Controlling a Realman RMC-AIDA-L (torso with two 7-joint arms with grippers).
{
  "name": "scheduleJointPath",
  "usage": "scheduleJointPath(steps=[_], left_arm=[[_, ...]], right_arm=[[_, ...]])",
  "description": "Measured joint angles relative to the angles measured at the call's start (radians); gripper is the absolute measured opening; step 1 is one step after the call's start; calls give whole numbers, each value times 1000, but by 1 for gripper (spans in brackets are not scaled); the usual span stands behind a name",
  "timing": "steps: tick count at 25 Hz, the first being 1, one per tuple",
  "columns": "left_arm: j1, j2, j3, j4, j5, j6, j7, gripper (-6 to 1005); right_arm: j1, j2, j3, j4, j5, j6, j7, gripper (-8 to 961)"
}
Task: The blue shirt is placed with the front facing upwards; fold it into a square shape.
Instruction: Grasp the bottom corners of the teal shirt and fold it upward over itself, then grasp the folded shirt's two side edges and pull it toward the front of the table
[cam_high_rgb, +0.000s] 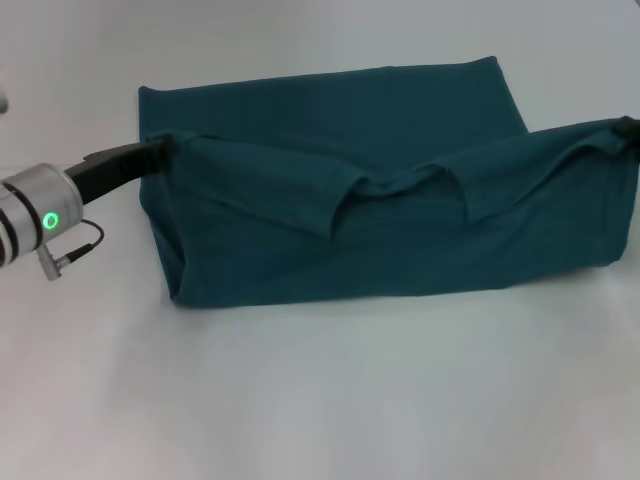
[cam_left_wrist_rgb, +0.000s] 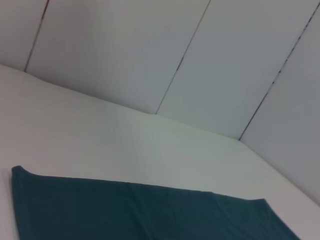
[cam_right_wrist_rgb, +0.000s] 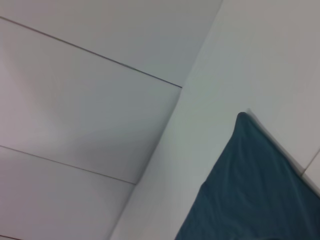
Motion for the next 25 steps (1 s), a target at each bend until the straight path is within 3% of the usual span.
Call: scheduleJointPath(steps=[8,15,19,20,23,25], left_arm=[[-31,-29,9,6,4,-66,53,20],[-17,-33,24,-17,0,-90,46,21],[32,-27,70,-68,22,-57,-33,171],[52,-21,119,-89,32,-34,-86,209],[107,-1,289,-152,77,2,-260,446],[143,11,400,-202,141,6,-419,503]], right_arm=[[51,30,-6,10,0,124,-79,56],[48,22,-23,-9,1,95,-86,341],[9,17,-71,-82,-4,9,-87,505],[-10,17,-94,-115,-4,-18,-87,546],[-71,19,-142,-195,-4,-79,-88,670],[-110,17,-171,-228,-5,-111,-91,716]])
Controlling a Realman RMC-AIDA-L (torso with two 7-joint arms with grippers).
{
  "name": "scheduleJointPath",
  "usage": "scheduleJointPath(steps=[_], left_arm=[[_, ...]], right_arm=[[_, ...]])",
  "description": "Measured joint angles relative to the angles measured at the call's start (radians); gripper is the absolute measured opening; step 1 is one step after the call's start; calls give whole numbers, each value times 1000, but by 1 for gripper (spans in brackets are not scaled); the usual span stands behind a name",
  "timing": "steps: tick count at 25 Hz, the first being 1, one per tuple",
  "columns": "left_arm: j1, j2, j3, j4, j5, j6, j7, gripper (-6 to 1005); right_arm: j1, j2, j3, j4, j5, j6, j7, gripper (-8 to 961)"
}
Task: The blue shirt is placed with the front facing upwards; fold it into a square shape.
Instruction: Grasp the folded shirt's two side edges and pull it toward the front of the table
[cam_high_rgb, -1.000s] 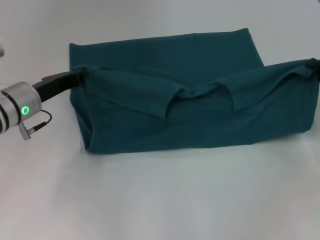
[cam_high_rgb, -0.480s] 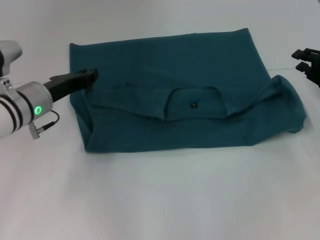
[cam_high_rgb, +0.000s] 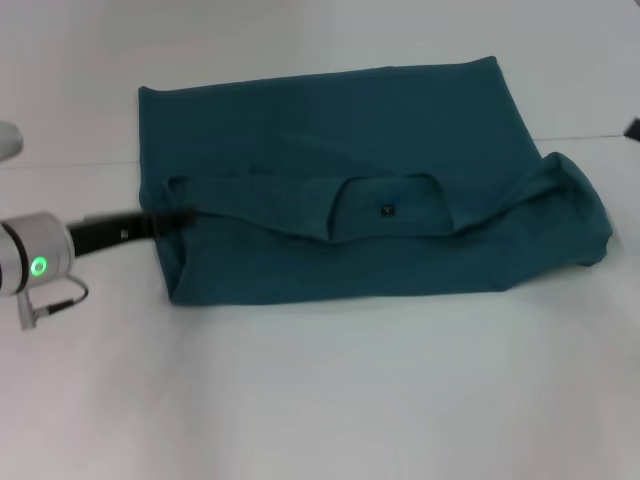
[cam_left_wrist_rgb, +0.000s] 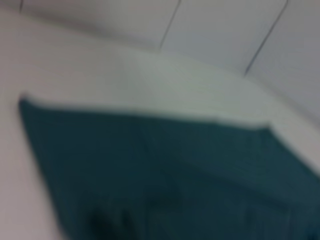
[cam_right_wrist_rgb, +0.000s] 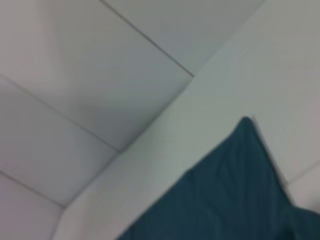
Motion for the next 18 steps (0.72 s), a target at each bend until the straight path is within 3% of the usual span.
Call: scheduleJointPath(steps=[4,9,13,18], left_arm=[[43,0,95,-93,139,34,-216,605],[37,-23,104,-141,306,100,-331,690],[22,-50,101,-145,401,93,-350,684],[16,-63,106,-142,418,53,-346,654]], right_arm=[[-50,-10,-17,-11,-1,-31,-2,733],[-70,-10,-18,-13,-1,-49,-5,747],[-72,-11,-21,-13,-1,-56,-6,748],[-73,-9,-41,-13,-3,-58,-6,747]])
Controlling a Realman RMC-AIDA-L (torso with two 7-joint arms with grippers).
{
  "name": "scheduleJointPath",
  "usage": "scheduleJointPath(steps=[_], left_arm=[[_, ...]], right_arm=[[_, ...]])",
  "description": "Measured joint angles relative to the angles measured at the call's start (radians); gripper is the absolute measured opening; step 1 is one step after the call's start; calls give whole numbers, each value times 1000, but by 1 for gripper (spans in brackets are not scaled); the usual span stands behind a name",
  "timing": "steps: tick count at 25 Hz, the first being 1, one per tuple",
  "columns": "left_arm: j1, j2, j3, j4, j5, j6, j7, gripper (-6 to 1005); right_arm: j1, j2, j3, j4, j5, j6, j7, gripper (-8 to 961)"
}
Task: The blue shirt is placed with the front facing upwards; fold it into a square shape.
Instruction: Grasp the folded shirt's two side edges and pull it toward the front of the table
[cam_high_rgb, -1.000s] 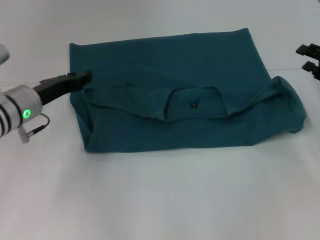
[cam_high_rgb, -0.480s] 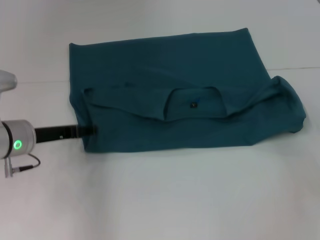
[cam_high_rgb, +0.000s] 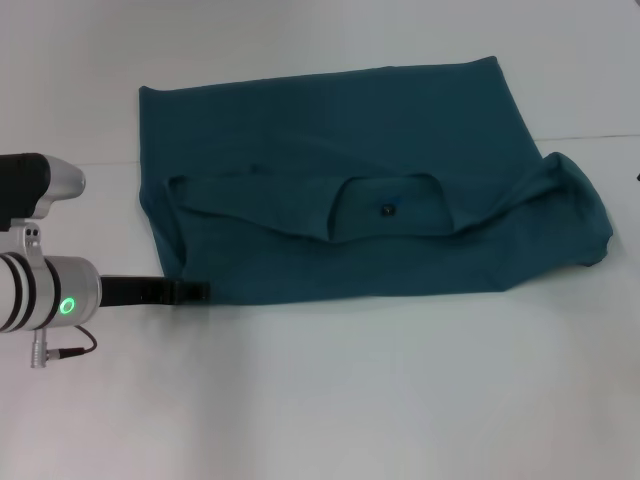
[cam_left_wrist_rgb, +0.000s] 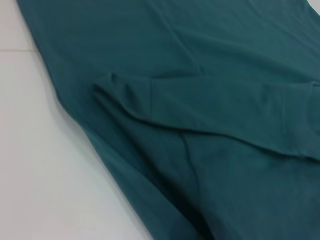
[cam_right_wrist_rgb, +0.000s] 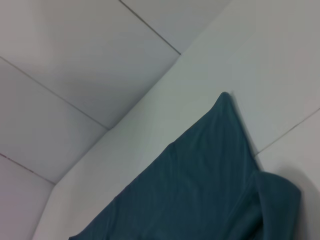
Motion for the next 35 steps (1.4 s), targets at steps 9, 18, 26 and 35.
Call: scheduleJointPath(steps=[9,18,26,35], left_arm=[[-6,-5,1,16,5,-12,39,590],[-5,-4,-9,-3,-45,1,43,220],[7,-1,-14,-19,-65,31,45,0],[78,-4,-60,-173,-151,197,74,-1]], right_arm=[[-1,4,-15,1,0,-13,4,742],[-6,-60,-14,-19,-61,-115,59,736],[-11,-82,-12,-22,-71,-143,106,735],[27,-143,-19,-44,-277,-172,172,736]])
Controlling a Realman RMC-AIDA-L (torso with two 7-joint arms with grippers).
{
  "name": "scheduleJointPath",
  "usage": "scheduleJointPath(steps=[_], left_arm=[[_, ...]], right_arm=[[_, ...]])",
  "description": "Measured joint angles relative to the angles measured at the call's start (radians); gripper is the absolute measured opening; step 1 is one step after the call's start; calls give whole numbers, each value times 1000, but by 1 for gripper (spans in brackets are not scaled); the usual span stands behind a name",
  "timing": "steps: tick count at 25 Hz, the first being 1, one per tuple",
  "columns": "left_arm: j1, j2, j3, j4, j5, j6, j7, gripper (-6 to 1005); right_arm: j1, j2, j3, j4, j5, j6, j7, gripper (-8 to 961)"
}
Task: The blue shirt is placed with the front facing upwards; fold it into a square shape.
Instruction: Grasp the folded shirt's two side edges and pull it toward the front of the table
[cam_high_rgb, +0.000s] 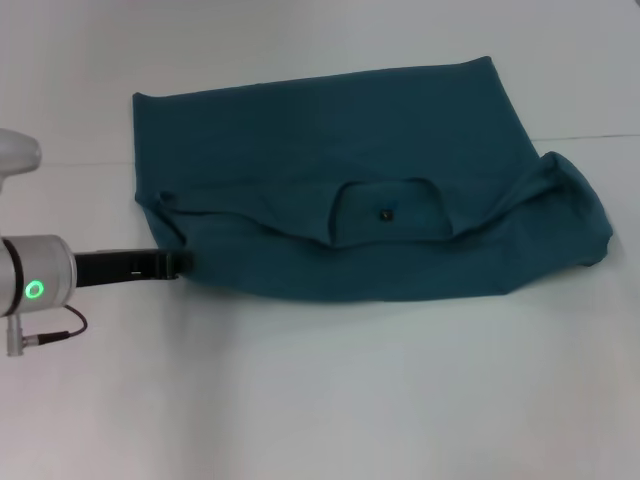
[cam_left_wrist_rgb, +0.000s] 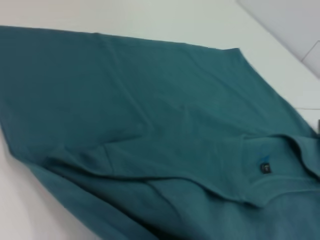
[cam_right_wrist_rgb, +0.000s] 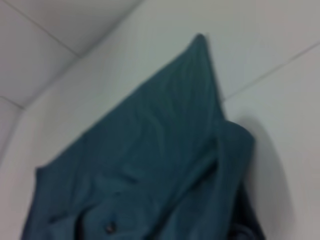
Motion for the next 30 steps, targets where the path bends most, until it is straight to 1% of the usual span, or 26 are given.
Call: scheduleJointPath(steps=[5,7,11,13,15,18,19,20,23,26,30], left_arm=[[6,0,-2,-8,-7,22,8,0],[5,-1,-3,1,-7,18,20,0],[2,-1,-4,13,-7,6,39,-1],[3,-1,-5,13,-7,2,44,-1],[4,-1,-18,7,-15,8,46,-1],[6,2,-40,7,-30,18,49,-1],[6,10,-43,17,-35,21,50,-1],[5,11,-43,18,-35,22,50,-1],[3,19,-39,24,-36,29,51,-1],[-5,19,-37,32,-35,34,55,-1],[-24,16,-39,60,-34,22,86,-1]], right_arm=[[34,6,0,-11,-74,-1,98,737],[42,16,0,-6,-78,3,130,737],[53,49,9,-2,-67,37,201,738],[64,54,7,13,-69,55,237,737],[80,44,0,33,-81,58,292,736],[102,17,-34,44,-91,46,383,742],[107,10,-50,44,-92,43,411,746],[112,7,-62,44,-93,44,429,746],[124,6,-73,63,-94,51,469,746],[139,6,-78,98,-115,69,480,747],[152,19,-119,111,-155,113,484,747]])
